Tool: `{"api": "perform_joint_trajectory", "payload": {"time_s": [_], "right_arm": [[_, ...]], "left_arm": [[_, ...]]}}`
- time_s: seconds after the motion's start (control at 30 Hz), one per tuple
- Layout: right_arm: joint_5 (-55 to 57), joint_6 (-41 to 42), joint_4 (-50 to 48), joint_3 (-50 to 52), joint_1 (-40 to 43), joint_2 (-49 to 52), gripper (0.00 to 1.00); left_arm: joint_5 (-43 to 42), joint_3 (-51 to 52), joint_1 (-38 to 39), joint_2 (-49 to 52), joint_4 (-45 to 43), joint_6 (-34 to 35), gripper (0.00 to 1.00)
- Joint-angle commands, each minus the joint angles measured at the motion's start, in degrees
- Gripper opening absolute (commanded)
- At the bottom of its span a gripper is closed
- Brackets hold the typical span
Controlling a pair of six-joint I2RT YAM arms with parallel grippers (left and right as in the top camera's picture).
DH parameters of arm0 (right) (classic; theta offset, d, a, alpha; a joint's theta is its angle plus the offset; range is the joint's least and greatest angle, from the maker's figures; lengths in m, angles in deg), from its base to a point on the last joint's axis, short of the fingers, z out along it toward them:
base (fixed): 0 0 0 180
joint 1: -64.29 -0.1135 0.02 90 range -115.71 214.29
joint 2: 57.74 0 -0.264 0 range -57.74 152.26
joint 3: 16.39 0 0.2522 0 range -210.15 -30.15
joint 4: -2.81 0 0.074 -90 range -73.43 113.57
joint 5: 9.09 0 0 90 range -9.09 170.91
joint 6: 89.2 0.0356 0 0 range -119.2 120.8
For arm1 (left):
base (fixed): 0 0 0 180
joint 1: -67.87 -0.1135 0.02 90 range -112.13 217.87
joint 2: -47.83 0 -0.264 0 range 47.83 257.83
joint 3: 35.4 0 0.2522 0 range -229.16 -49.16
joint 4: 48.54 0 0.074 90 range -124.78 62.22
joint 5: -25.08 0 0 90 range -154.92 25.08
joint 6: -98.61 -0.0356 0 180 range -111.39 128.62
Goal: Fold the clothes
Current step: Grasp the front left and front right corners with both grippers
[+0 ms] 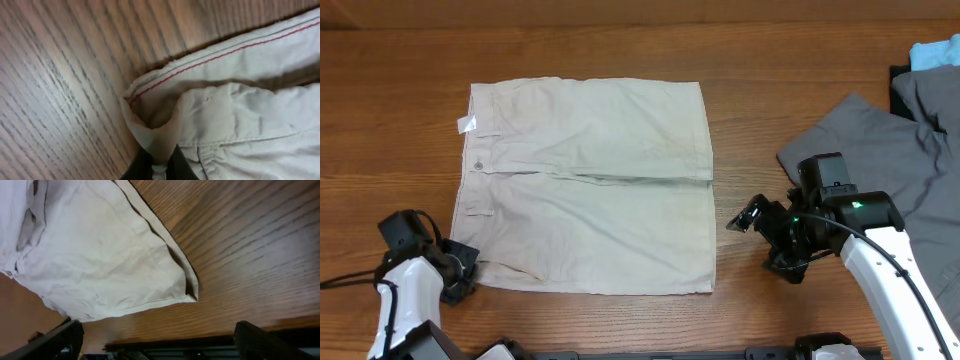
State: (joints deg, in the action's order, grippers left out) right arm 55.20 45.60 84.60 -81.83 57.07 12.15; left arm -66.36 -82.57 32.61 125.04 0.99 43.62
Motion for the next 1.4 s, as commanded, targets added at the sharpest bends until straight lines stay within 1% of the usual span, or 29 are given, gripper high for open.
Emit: {"api": "perform_joint_trajectory", "payload": {"time_s": [0.0, 0.13, 0.17, 0.27, 0.37, 0.5, 0.6, 0.73, 0.87, 1.07, 1.3, 1.37], "right_arm": [[-0.46, 11.61, -1.14, 0.33, -3.87, -0.07, 1.00], [0.85, 22.75, -4.33, 1.60, -11.43, -0.04, 1.00], [1.18, 27.32, -6.34, 2.71, -14.36, -0.04, 1.00], [1.25, 36.98, -12.11, 6.08, -20.28, -0.04, 1.00], [1.18, 44.98, -19.76, 10.40, -24.83, 0.00, 1.00], [0.46, 53.02, -25.64, 14.84, -29.20, 0.00, 0.99], [0.52, 55.23, -25.79, 15.54, -30.36, 0.00, 0.98], [1.73, 59.58, -25.88, 16.52, -31.95, 0.02, 0.93], [7.04, 64.87, -27.34, 17.99, -33.33, 0.63, 0.83], [11.17, 64.98, -28.22, 17.99, -33.33, 4.24, 0.81], [9.94, 64.89, -28.79, 17.99, -33.33, 8.90, 0.67], [8.55, 64.63, -28.70, 17.99, -33.33, 9.01, 0.66]], "left_arm": [[0.33, -5.97, -0.35, 1.01, 2.54, -3.54, 0.04], [-0.57, -9.66, -0.35, 1.01, 4.63, -3.52, 0.04], [-1.81, -10.12, -0.33, 1.01, 4.68, -3.52, 0.04], [-4.22, -10.32, -0.33, 1.01, 4.55, -3.52, 0.04], [-4.17, -10.32, -0.33, 1.01, 4.90, -3.80, 0.04], [-4.22, -10.32, -0.33, 1.01, 4.98, -3.78, 0.04], [-4.22, -10.32, -0.33, 1.01, 5.05, -3.78, 0.04], [-4.22, -10.32, -0.33, 1.01, 5.40, -3.76, 0.04], [-4.20, -10.32, -0.33, 1.01, 5.75, -3.78, 0.05], [-4.20, -10.32, -0.33, 1.01, 6.25, -3.78, 0.05], [-4.17, -10.32, -0.33, 1.01, 6.25, -3.78, 0.06], [-4.15, -10.32, -0.35, 1.01, 6.23, -3.78, 0.06]]}}
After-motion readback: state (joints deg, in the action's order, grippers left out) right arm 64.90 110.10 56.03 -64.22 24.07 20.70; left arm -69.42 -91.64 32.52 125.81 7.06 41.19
